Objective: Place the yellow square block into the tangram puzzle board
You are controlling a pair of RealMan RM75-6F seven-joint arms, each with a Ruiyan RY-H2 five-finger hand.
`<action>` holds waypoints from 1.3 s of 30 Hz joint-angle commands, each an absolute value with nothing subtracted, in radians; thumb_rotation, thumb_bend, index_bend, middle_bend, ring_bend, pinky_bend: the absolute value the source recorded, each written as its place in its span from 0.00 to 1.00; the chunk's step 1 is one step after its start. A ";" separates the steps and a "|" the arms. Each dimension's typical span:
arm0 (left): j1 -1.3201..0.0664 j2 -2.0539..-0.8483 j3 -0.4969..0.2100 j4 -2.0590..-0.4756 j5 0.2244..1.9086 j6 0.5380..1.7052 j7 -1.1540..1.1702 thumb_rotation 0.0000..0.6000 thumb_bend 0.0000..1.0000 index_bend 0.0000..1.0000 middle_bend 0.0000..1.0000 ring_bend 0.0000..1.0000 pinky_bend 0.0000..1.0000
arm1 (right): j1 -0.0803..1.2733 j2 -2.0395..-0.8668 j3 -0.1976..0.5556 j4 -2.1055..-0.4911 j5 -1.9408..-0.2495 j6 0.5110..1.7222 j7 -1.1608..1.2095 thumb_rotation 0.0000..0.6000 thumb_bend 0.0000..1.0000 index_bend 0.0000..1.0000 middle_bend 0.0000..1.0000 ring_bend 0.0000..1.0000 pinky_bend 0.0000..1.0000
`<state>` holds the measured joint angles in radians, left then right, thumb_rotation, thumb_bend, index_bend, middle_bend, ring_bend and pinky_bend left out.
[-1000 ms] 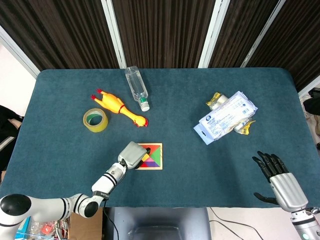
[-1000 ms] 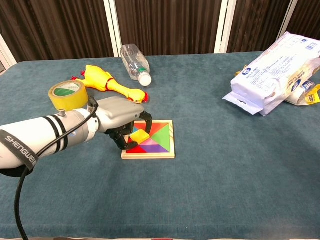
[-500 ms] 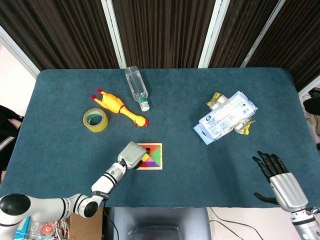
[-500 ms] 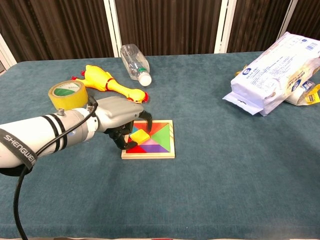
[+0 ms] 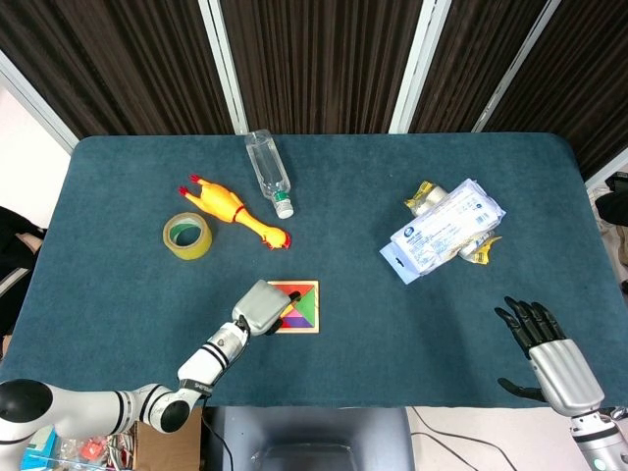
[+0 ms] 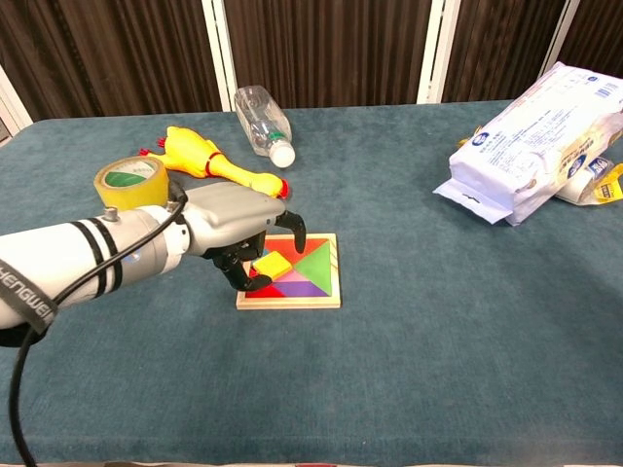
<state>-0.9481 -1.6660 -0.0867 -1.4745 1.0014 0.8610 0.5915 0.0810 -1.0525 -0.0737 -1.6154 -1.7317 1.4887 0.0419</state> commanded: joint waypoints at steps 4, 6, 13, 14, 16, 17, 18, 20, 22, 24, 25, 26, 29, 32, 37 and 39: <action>-0.924 -1.622 -0.051 -1.570 1.071 0.897 0.591 1.00 0.35 0.38 1.00 1.00 1.00 | 0.081 -1.054 -0.077 -1.616 -1.738 1.488 0.035 1.00 0.16 0.00 0.00 0.00 0.00; -0.922 -1.623 -0.045 -1.579 1.081 0.900 0.594 1.00 0.35 0.38 1.00 1.00 1.00 | 0.080 -1.055 -0.079 -1.617 -1.742 1.490 0.032 1.00 0.16 0.00 0.00 0.00 0.00; -0.918 -1.643 -0.036 -1.559 1.072 0.896 0.610 1.00 0.35 0.35 1.00 1.00 1.00 | 0.076 -1.054 -0.079 -1.615 -1.743 1.500 0.039 1.00 0.16 0.00 0.00 0.00 0.00; -0.918 -1.644 -0.036 -1.557 1.071 0.896 0.610 1.00 0.35 0.34 1.00 1.00 1.00 | 0.076 -1.054 -0.079 -1.615 -1.744 1.499 0.040 1.00 0.16 0.00 0.00 0.00 0.00; -0.917 -1.649 -0.038 -1.550 1.071 0.897 0.610 1.00 0.35 0.34 1.00 1.00 1.00 | 0.077 -1.053 -0.079 -1.614 -1.743 1.499 0.043 1.00 0.16 0.00 0.00 0.00 0.00; -0.917 -1.650 -0.039 -1.548 1.070 0.896 0.609 1.00 0.35 0.34 1.00 1.00 1.00 | 0.077 -1.053 -0.078 -1.614 -1.743 1.499 0.044 1.00 0.16 0.00 0.00 0.00 0.00; -0.917 -1.653 -0.041 -1.544 1.068 0.895 0.608 1.00 0.35 0.34 1.00 1.00 1.00 | 0.077 -1.053 -0.078 -1.614 -1.743 1.498 0.045 1.00 0.16 0.00 0.00 0.00 0.00; -0.918 -1.656 -0.044 -1.537 1.064 0.892 0.608 1.00 0.35 0.33 1.00 1.00 1.00 | 0.077 -1.052 -0.078 -1.614 -1.743 1.500 0.048 1.00 0.16 0.00 0.00 0.00 0.00; -0.920 -1.661 -0.048 -1.527 1.056 0.887 0.607 1.00 0.35 0.33 1.00 1.00 1.00 | 0.076 -1.051 -0.078 -1.614 -1.744 1.503 0.050 1.00 0.16 0.00 0.00 0.00 0.00; -0.920 -1.664 -0.049 -1.517 1.047 0.883 0.609 1.00 0.35 0.33 1.00 1.00 1.00 | 0.075 -1.050 -0.079 -1.613 -1.745 1.505 0.052 1.00 0.16 0.00 0.00 0.00 0.00; -0.920 -1.665 -0.049 -1.513 1.044 0.882 0.610 1.00 0.35 0.33 1.00 1.00 1.00 | 0.075 -1.050 -0.079 -1.613 -1.745 1.505 0.052 1.00 0.16 0.00 0.00 0.00 0.00; -0.920 -1.666 -0.049 -1.510 1.042 0.881 0.611 1.00 0.35 0.33 1.00 1.00 1.00 | 0.075 -1.050 -0.079 -1.612 -1.746 1.505 0.053 1.00 0.16 0.00 0.00 0.00 0.00; -0.920 -1.667 -0.050 -1.502 1.036 0.879 0.611 1.00 0.35 0.33 1.00 1.00 1.00 | 0.075 -1.050 -0.078 -1.612 -1.744 1.504 0.053 1.00 0.16 0.00 0.00 0.00 0.00; -0.921 -1.669 -0.051 -1.497 1.034 0.877 0.612 1.00 0.35 0.33 1.00 1.00 1.00 | 0.076 -1.050 -0.078 -1.612 -1.743 1.502 0.053 1.00 0.16 0.00 0.00 0.00 0.00; -0.921 -1.669 -0.051 -1.489 1.027 0.876 0.621 1.00 0.35 0.33 1.00 1.00 1.00 | 0.075 -1.051 -0.077 -1.613 -1.742 1.503 0.050 1.00 0.16 0.00 0.00 0.00 0.00; -0.921 -1.667 -0.052 -1.488 1.022 0.875 0.621 1.00 0.35 0.33 1.00 1.00 1.00 | 0.074 -1.051 -0.077 -1.613 -1.743 1.504 0.050 1.00 0.16 0.00 0.00 0.00 0.00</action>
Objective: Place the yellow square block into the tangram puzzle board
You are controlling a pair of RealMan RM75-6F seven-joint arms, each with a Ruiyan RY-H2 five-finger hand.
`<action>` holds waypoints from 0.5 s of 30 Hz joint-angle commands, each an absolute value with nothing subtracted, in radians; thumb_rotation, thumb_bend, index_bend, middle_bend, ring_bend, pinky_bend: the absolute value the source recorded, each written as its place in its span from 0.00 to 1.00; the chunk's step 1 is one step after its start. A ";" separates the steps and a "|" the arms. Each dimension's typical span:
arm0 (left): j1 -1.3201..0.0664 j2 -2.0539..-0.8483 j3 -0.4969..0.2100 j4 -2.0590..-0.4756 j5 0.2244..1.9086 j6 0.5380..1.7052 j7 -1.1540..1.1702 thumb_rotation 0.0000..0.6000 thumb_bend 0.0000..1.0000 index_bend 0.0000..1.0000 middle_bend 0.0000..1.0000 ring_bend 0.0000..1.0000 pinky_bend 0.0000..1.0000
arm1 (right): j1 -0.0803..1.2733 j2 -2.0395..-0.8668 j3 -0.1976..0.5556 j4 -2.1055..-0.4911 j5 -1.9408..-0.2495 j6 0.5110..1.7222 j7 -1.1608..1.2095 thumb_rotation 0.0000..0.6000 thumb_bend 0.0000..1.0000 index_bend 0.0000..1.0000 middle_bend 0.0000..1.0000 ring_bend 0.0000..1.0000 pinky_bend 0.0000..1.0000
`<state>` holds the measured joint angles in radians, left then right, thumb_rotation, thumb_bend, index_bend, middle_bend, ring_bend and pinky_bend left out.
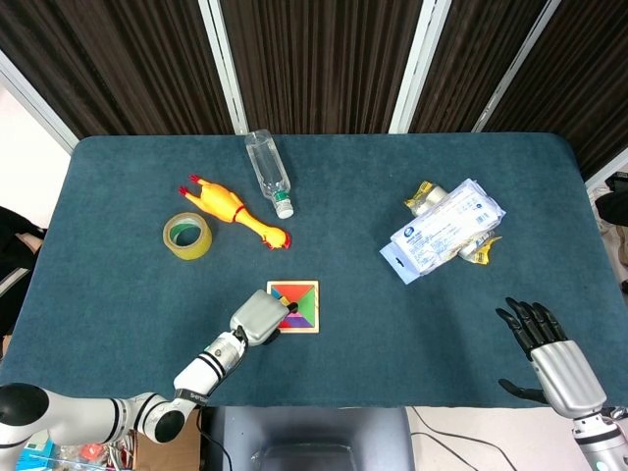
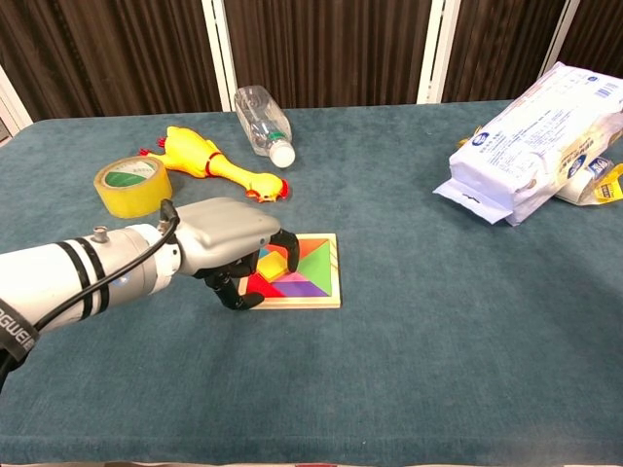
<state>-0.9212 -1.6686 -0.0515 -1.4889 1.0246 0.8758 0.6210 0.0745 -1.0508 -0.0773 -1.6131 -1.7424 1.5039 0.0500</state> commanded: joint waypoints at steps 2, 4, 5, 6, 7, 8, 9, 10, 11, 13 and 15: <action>-0.920 -1.666 -0.052 -1.488 1.019 0.875 0.622 1.00 0.35 0.33 1.00 1.00 1.00 | 0.075 -1.050 -0.077 -1.613 -1.743 1.504 0.051 1.00 0.16 0.00 0.00 0.00 0.00; -0.921 -1.665 -0.053 -1.488 1.017 0.874 0.623 1.00 0.35 0.33 1.00 1.00 1.00 | 0.075 -1.051 -0.077 -1.613 -1.742 1.503 0.051 1.00 0.16 0.00 0.00 0.00 0.00; -0.921 -1.665 -0.052 -1.487 1.016 0.873 0.624 1.00 0.35 0.33 1.00 1.00 1.00 | 0.075 -1.051 -0.077 -1.613 -1.742 1.502 0.050 1.00 0.16 0.00 0.00 0.00 0.00; -0.921 -1.665 -0.053 -1.487 1.016 0.872 0.623 1.00 0.35 0.33 1.00 1.00 1.00 | 0.075 -1.051 -0.077 -1.613 -1.742 1.502 0.050 1.00 0.16 0.00 0.00 0.00 0.00; -0.922 -1.665 -0.053 -1.487 1.016 0.872 0.623 1.00 0.35 0.34 1.00 1.00 1.00 | 0.076 -1.051 -0.077 -1.613 -1.741 1.501 0.049 1.00 0.16 0.00 0.00 0.00 0.00; -0.922 -1.665 -0.053 -1.486 1.015 0.871 0.622 1.00 0.35 0.34 1.00 1.00 1.00 | 0.075 -1.051 -0.077 -1.614 -1.741 1.501 0.049 1.00 0.16 0.00 0.00 0.00 0.00; -0.922 -1.664 -0.053 -1.486 1.015 0.871 0.621 1.00 0.35 0.34 1.00 1.00 1.00 | 0.075 -1.051 -0.077 -1.614 -1.741 1.501 0.049 1.00 0.16 0.00 0.00 0.00 0.00; -0.922 -1.664 -0.053 -1.486 1.015 0.871 0.621 1.00 0.35 0.34 1.00 1.00 1.00 | 0.075 -1.051 -0.077 -1.614 -1.741 1.501 0.049 1.00 0.16 0.00 0.00 0.00 0.00; -0.922 -1.664 -0.053 -1.485 1.014 0.870 0.622 1.00 0.35 0.34 1.00 1.00 1.00 | 0.076 -1.051 -0.077 -1.614 -1.741 1.501 0.048 1.00 0.16 0.00 0.00 0.00 0.00; -0.922 -1.663 -0.054 -1.485 1.014 0.869 0.622 1.00 0.35 0.34 1.00 1.00 1.00 | 0.076 -1.051 -0.077 -1.614 -1.741 1.500 0.047 1.00 0.16 0.00 0.00 0.00 0.00; -0.923 -1.663 -0.054 -1.485 1.012 0.870 0.623 1.00 0.35 0.34 1.00 1.00 1.00 | 0.076 -1.051 -0.077 -1.615 -1.741 1.500 0.047 1.00 0.16 0.00 0.00 0.00 0.00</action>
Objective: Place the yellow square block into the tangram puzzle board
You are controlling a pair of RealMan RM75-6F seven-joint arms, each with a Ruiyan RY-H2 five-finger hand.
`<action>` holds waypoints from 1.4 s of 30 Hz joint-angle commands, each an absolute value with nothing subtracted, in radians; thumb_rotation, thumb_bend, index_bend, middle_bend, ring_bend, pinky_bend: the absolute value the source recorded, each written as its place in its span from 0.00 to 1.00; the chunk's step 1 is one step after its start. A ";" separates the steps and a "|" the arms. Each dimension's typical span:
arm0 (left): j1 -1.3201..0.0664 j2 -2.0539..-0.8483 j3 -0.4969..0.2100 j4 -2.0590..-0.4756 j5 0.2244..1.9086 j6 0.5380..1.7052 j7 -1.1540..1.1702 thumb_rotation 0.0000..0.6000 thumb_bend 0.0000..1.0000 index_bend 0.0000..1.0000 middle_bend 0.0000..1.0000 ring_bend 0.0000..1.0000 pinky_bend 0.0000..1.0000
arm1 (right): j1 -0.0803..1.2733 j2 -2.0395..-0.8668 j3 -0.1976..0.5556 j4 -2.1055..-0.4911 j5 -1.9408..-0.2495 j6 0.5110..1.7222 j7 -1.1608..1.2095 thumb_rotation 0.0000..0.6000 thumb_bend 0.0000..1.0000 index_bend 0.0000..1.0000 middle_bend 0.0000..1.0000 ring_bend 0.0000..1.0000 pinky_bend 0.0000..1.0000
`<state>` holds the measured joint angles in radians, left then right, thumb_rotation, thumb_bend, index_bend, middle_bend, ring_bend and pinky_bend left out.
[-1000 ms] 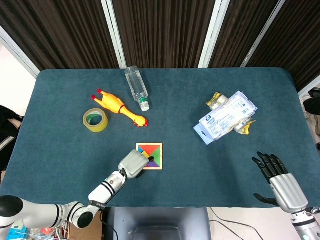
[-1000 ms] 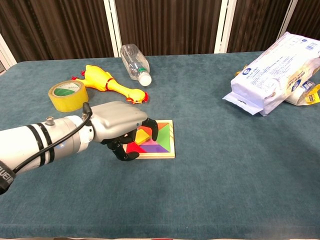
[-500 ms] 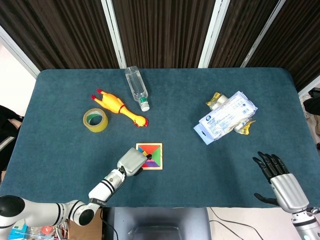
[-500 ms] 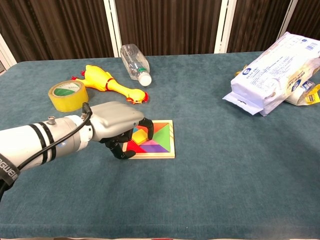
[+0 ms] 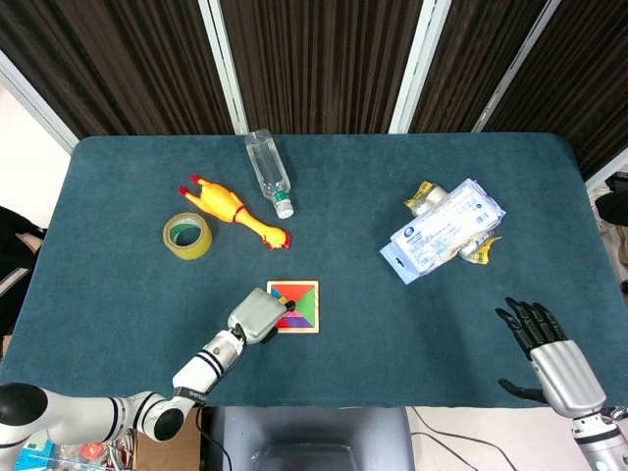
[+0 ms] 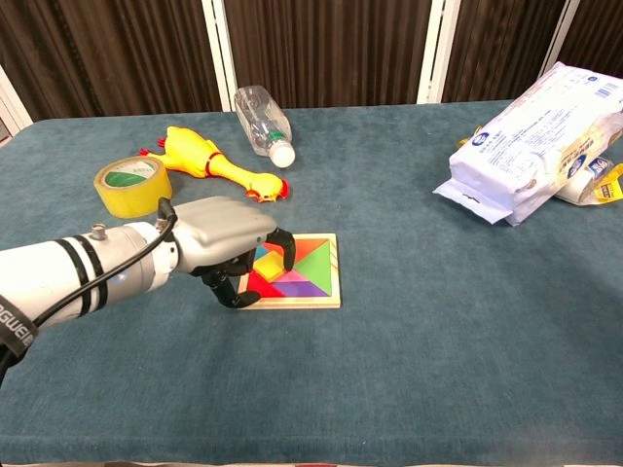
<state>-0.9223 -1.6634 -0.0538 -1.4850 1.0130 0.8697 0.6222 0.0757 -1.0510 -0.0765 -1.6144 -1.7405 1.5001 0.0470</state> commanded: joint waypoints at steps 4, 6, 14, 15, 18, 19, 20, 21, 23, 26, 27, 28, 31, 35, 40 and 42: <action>-0.923 -1.662 -0.054 -1.484 1.011 0.869 0.623 1.00 0.35 0.34 1.00 1.00 1.00 | 0.075 -1.051 -0.077 -1.615 -1.740 1.500 0.047 1.00 0.16 0.00 0.00 0.00 0.00; -0.923 -1.661 -0.055 -1.485 1.009 0.867 0.619 1.00 0.35 0.34 1.00 1.00 1.00 | 0.075 -1.051 -0.077 -1.615 -1.741 1.501 0.047 1.00 0.16 0.00 0.00 0.00 0.00; -0.919 -1.650 -0.058 -1.503 1.031 0.875 0.601 1.00 0.35 0.35 1.00 1.00 1.00 | 0.075 -1.051 -0.077 -1.616 -1.742 1.501 0.046 1.00 0.16 0.00 0.00 0.00 0.00; -0.918 -1.647 -0.056 -1.507 1.034 0.876 0.601 1.00 0.35 0.35 1.00 1.00 1.00 | 0.074 -1.051 -0.076 -1.615 -1.741 1.503 0.046 1.00 0.16 0.00 0.00 0.00 0.00; -0.915 -1.645 -0.048 -1.514 1.039 0.877 0.605 1.00 0.35 0.36 1.00 1.00 1.00 | 0.074 -1.052 -0.076 -1.615 -1.741 1.502 0.046 1.00 0.16 0.00 0.00 0.00 0.00; -0.915 -1.646 -0.047 -1.515 1.039 0.877 0.605 1.00 0.35 0.36 1.00 1.00 1.00 | 0.074 -1.052 -0.077 -1.616 -1.742 1.502 0.045 1.00 0.16 0.00 0.00 0.00 0.00; -0.915 -1.649 -0.046 -1.515 1.039 0.876 0.606 1.00 0.35 0.36 1.00 1.00 1.00 | 0.074 -1.052 -0.078 -1.616 -1.744 1.502 0.045 1.00 0.16 0.00 0.00 0.00 0.00; -0.915 -1.653 -0.045 -1.512 1.040 0.876 0.608 1.00 0.35 0.36 1.00 1.00 1.00 | 0.074 -1.051 -0.079 -1.617 -1.745 1.502 0.044 1.00 0.16 0.00 0.00 0.00 0.00; -0.916 -1.659 -0.043 -1.506 1.039 0.874 0.612 1.00 0.35 0.36 1.00 1.00 1.00 | 0.073 -1.051 -0.079 -1.617 -1.746 1.504 0.045 1.00 0.16 0.00 0.00 0.00 0.00; -0.917 -1.666 -0.042 -1.496 1.036 0.874 0.619 1.00 0.35 0.35 1.00 1.00 1.00 | 0.073 -1.051 -0.078 -1.616 -1.744 1.504 0.048 1.00 0.16 0.00 0.00 0.00 0.00; -0.917 -1.668 -0.043 -1.493 1.035 0.875 0.619 1.00 0.35 0.35 1.00 1.00 1.00 | 0.073 -1.050 -0.078 -1.616 -1.745 1.505 0.049 1.00 0.16 0.00 0.00 0.00 0.00; -0.916 -1.668 -0.044 -1.491 1.033 0.875 0.618 1.00 0.35 0.35 1.00 1.00 1.00 | 0.073 -1.050 -0.078 -1.615 -1.745 1.505 0.050 1.00 0.16 0.00 0.00 0.00 0.00; -0.915 -1.670 -0.044 -1.482 1.028 0.874 0.619 1.00 0.35 0.35 1.00 1.00 1.00 | 0.073 -1.049 -0.078 -1.614 -1.745 1.507 0.053 1.00 0.16 0.00 0.00 0.00 0.00; -0.914 -1.671 -0.047 -1.475 1.022 0.871 0.615 1.00 0.35 0.35 1.00 1.00 1.00 | 0.072 -1.048 -0.079 -1.613 -1.747 1.509 0.055 1.00 0.16 0.00 0.00 0.00 0.00; -0.914 -1.671 -0.047 -1.473 1.024 0.872 0.615 1.00 0.35 0.35 1.00 1.00 1.00 | 0.072 -1.049 -0.079 -1.612 -1.748 1.509 0.054 1.00 0.16 0.00 0.00 0.00 0.00; -0.913 -1.669 -0.046 -1.469 1.020 0.874 0.622 1.00 0.35 0.35 1.00 1.00 1.00 | 0.071 -1.049 -0.079 -1.612 -1.749 1.510 0.054 1.00 0.16 0.00 0.00 0.00 0.00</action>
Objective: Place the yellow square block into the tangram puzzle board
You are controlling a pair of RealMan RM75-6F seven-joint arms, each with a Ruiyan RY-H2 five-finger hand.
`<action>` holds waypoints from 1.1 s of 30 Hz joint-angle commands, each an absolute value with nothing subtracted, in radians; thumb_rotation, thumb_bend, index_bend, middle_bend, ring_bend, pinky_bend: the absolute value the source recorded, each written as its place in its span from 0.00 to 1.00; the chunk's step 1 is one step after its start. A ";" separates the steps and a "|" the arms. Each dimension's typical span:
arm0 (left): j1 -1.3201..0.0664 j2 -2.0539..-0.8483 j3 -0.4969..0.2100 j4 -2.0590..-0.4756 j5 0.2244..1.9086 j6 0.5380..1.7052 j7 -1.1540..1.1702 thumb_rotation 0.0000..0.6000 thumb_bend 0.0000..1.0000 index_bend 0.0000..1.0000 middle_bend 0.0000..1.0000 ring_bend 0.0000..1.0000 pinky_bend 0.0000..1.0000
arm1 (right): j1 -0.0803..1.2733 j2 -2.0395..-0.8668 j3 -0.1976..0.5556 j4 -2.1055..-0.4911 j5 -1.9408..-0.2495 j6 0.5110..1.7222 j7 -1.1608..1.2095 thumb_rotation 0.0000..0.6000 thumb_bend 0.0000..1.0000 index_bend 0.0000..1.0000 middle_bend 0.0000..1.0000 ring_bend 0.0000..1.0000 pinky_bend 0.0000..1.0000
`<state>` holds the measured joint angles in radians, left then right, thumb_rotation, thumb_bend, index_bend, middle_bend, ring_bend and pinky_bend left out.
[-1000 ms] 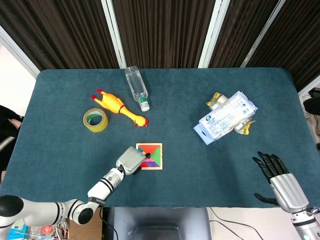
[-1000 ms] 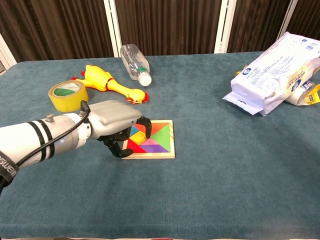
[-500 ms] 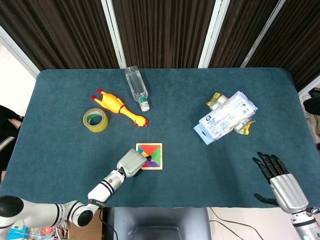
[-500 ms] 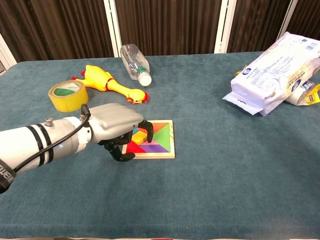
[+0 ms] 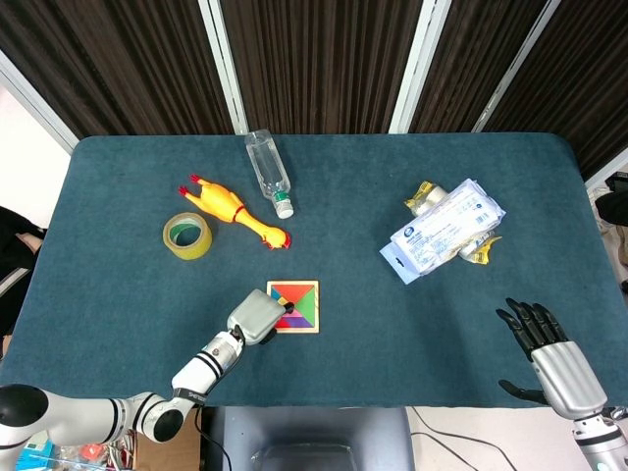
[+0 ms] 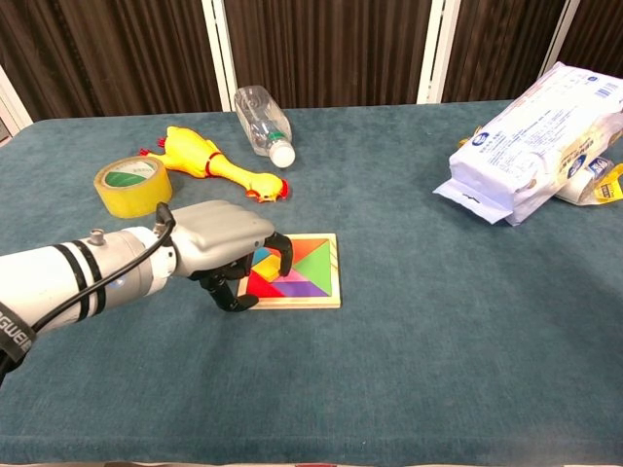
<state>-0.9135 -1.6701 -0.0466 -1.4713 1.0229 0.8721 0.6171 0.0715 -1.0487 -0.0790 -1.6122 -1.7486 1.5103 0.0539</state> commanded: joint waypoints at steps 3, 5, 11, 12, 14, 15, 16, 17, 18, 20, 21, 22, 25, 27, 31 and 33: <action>-0.912 -1.670 -0.047 -1.467 1.016 0.875 0.626 1.00 0.35 0.35 1.00 1.00 1.00 | 0.071 -1.048 -0.079 -1.612 -1.749 1.511 0.054 1.00 0.16 0.00 0.00 0.00 0.00; -0.912 -1.669 -0.049 -1.467 1.013 0.875 0.625 1.00 0.35 0.35 1.00 1.00 1.00 | 0.071 -1.049 -0.080 -1.612 -1.750 1.510 0.053 1.00 0.16 0.00 0.00 0.00 0.00; -0.911 -1.660 -0.052 -1.481 1.024 0.878 0.614 1.00 0.35 0.35 1.00 1.00 1.00 | 0.072 -1.049 -0.078 -1.612 -1.747 1.509 0.053 1.00 0.16 0.00 0.00 0.00 0.00; -0.909 -1.656 -0.054 -1.491 1.032 0.882 0.607 1.00 0.35 0.35 1.00 1.00 1.00 | 0.072 -1.049 -0.078 -1.612 -1.747 1.508 0.052 1.00 0.16 0.00 0.00 0.00 0.00; -0.903 -1.641 -0.059 -1.519 1.056 0.894 0.587 1.00 0.35 0.33 1.00 1.00 1.00 | 0.072 -1.050 -0.078 -1.611 -1.746 1.507 0.049 1.00 0.16 0.00 0.00 0.00 0.00; -0.897 -1.625 -0.061 -1.543 1.078 0.907 0.572 1.00 0.35 0.32 1.00 1.00 1.00 | 0.072 -1.050 -0.078 -1.611 -1.746 1.507 0.048 1.00 0.16 0.00 0.00 0.00 0.00; -0.891 -1.611 -0.063 -1.565 1.099 0.920 0.557 1.00 0.35 0.31 1.00 1.00 1.00 | 0.072 -1.050 -0.078 -1.610 -1.747 1.507 0.046 1.00 0.16 0.00 0.00 0.00 0.00; -0.879 -1.587 -0.063 -1.598 1.131 0.942 0.533 1.00 0.35 0.31 1.00 1.00 1.00 | 0.072 -1.051 -0.077 -1.610 -1.746 1.507 0.044 1.00 0.16 0.00 0.00 0.00 0.00; -0.867 -1.566 -0.061 -1.623 1.161 0.963 0.511 1.00 0.35 0.30 1.00 1.00 1.00 | 0.072 -1.051 -0.078 -1.610 -1.746 1.507 0.043 1.00 0.16 0.00 0.00 0.00 0.00; -0.823 -1.512 -0.043 -1.674 1.245 1.030 0.444 1.00 0.35 0.29 0.94 0.96 0.98 | 0.070 -1.051 -0.078 -1.610 -1.746 1.509 0.041 1.00 0.16 0.00 0.00 0.00 0.00; -0.799 -1.486 -0.028 -1.692 1.284 1.060 0.410 1.00 0.35 0.27 0.86 0.88 0.92 | 0.069 -1.051 -0.078 -1.610 -1.746 1.510 0.039 1.00 0.16 0.00 0.00 0.00 0.00; -0.775 -1.460 -0.009 -1.706 1.321 1.088 0.373 1.00 0.35 0.24 0.75 0.76 0.83 | 0.068 -1.051 -0.078 -1.610 -1.745 1.512 0.038 1.00 0.16 0.00 0.00 0.00 0.00; -0.682 -1.375 0.069 -1.720 1.433 1.188 0.236 1.00 0.35 0.14 0.30 0.26 0.43 | 0.067 -1.055 -0.078 -1.612 -1.744 1.510 0.027 1.00 0.16 0.00 0.00 0.00 0.00; -0.602 -1.332 0.126 -1.699 1.501 1.279 0.105 1.00 0.33 0.09 0.12 0.06 0.29 | 0.068 -1.061 -0.078 -1.616 -1.743 1.503 0.014 1.00 0.16 0.00 0.00 0.00 0.00; -0.440 -1.295 0.222 -1.570 1.619 1.485 -0.116 1.00 0.31 0.03 0.01 0.00 0.19 | 0.071 -1.072 -0.077 -1.623 -1.736 1.488 -0.015 1.00 0.16 0.00 0.00 0.00 0.00; -0.353 -1.306 0.251 -1.469 1.666 1.605 -0.171 1.00 0.31 0.02 0.00 0.00 0.14 | 0.072 -1.079 -0.074 -1.628 -1.731 1.481 -0.035 1.00 0.16 0.00 0.00 0.00 0.00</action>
<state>-0.5382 -1.3526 0.1448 -1.6232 1.5277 1.3809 -0.0130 0.0708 -1.0739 -0.0763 -1.6238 -1.7350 1.4863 -0.0246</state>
